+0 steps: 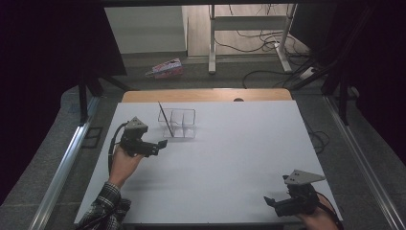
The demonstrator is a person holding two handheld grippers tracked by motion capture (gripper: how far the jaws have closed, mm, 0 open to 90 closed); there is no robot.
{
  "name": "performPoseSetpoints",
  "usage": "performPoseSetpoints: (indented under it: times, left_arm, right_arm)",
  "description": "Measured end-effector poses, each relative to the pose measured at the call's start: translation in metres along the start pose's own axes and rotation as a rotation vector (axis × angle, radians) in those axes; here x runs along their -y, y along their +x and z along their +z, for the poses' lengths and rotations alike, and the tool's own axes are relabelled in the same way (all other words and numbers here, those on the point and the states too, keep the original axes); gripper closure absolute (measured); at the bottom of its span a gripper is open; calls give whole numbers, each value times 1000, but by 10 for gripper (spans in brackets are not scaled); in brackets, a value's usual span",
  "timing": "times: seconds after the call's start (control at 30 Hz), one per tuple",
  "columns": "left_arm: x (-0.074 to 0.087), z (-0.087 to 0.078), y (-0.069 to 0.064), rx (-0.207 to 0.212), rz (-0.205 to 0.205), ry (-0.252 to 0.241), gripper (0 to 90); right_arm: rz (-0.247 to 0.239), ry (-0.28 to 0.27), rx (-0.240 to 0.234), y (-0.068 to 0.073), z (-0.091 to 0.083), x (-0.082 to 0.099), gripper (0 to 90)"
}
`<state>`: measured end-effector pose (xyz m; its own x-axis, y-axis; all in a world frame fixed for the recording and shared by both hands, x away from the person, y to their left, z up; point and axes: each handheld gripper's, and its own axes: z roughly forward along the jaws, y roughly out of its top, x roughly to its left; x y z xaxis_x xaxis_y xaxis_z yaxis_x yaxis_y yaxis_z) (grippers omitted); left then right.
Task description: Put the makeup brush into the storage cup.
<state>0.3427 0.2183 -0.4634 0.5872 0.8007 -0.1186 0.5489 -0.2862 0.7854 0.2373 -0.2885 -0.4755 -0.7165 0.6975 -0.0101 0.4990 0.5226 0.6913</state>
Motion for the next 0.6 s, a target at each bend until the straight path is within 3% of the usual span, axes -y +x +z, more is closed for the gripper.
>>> performPoseSetpoints:
  times: [0.33,0.6]
  left_arm:
    - [7,-7,-4,3,-21,-5,0]
    - [13,-16,-9,9,-13,-9,0]
  right_arm:
    - [-2,2,1,0,0,0,6]
    - [-1,3,0,0,0,0,6]
